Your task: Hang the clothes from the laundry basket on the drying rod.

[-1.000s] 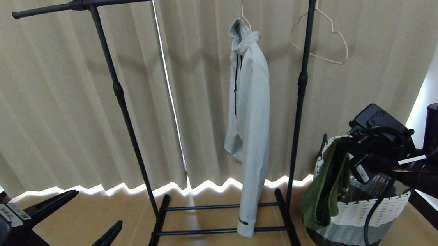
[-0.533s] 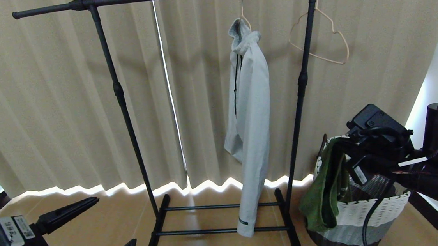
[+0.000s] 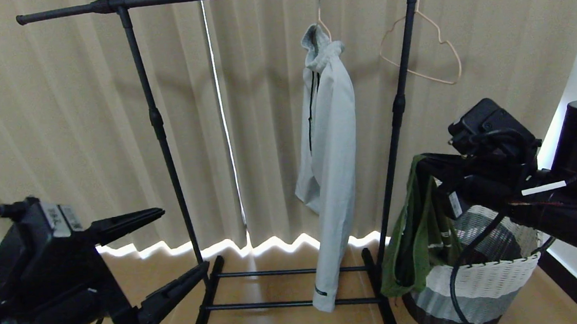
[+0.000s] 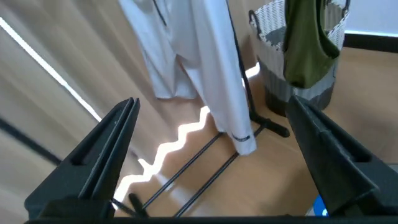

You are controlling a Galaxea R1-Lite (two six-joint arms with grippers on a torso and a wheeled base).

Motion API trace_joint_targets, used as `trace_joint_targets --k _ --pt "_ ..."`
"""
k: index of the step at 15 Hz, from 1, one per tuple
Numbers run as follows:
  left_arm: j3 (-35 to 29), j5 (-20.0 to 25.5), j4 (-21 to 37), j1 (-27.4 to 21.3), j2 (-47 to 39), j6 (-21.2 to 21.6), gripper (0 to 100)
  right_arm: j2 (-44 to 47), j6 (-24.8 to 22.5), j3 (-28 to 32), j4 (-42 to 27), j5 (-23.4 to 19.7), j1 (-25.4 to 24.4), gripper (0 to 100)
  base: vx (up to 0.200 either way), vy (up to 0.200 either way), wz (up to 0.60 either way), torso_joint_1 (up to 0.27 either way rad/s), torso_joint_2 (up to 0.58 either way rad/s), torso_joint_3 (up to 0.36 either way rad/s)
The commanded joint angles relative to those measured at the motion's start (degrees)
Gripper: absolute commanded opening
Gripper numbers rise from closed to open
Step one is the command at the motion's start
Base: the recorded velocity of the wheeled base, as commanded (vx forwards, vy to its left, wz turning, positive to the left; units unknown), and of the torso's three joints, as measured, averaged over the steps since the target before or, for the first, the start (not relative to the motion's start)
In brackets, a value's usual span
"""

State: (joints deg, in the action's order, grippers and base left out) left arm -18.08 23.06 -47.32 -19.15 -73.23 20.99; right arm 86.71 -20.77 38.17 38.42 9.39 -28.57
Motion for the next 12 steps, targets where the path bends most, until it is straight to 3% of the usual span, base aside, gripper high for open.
trace_joint_targets --k 1,2,3,4,5,7,10,12 --pt "-10.40 0.23 9.18 -3.70 -4.73 -0.69 100 -0.75 1.61 2.79 0.07 0.02 -2.63 0 0.000 0.000 0.00 0.000 0.00 0.000" --pt "-13.56 0.05 13.31 -6.42 -5.87 -4.03 100 -0.84 2.40 3.93 0.07 0.02 -3.59 0 0.000 0.000 0.00 0.000 0.00 0.000" --pt "-15.85 -0.65 16.39 -10.20 -7.72 -10.45 100 -0.84 3.46 5.25 0.07 0.02 -4.91 0 0.000 0.000 0.00 0.000 0.00 0.000" --pt "-17.96 -1.36 17.53 -13.72 -9.65 -16.42 100 -0.84 4.78 6.48 0.07 0.02 -5.97 0 0.000 0.000 0.00 0.000 0.00 0.000" --pt "-19.36 -2.50 17.53 -15.92 -11.67 -19.32 100 -1.11 5.48 7.45 0.16 0.02 -7.11 0 0.000 0.000 0.00 0.000 0.00 0.000" --pt "-20.51 -5.22 17.35 -19.52 -14.49 -20.03 100 -1.99 5.66 10.26 0.16 -0.25 -9.75 0 0.000 0.000 0.00 0.000 0.00 0.000" --pt "-21.65 -5.66 16.56 -22.16 -18.44 -20.55 100 -2.78 7.59 11.75 0.07 -0.42 -14.84 0 0.000 0.000 0.00 0.000 0.00 0.000" --pt "-22.88 -5.66 15.68 -24.44 -20.73 -24.51 100 -2.69 7.59 11.84 0.07 -0.42 -16.16 0 0.000 0.000 0.00 0.000 0.00 0.000"
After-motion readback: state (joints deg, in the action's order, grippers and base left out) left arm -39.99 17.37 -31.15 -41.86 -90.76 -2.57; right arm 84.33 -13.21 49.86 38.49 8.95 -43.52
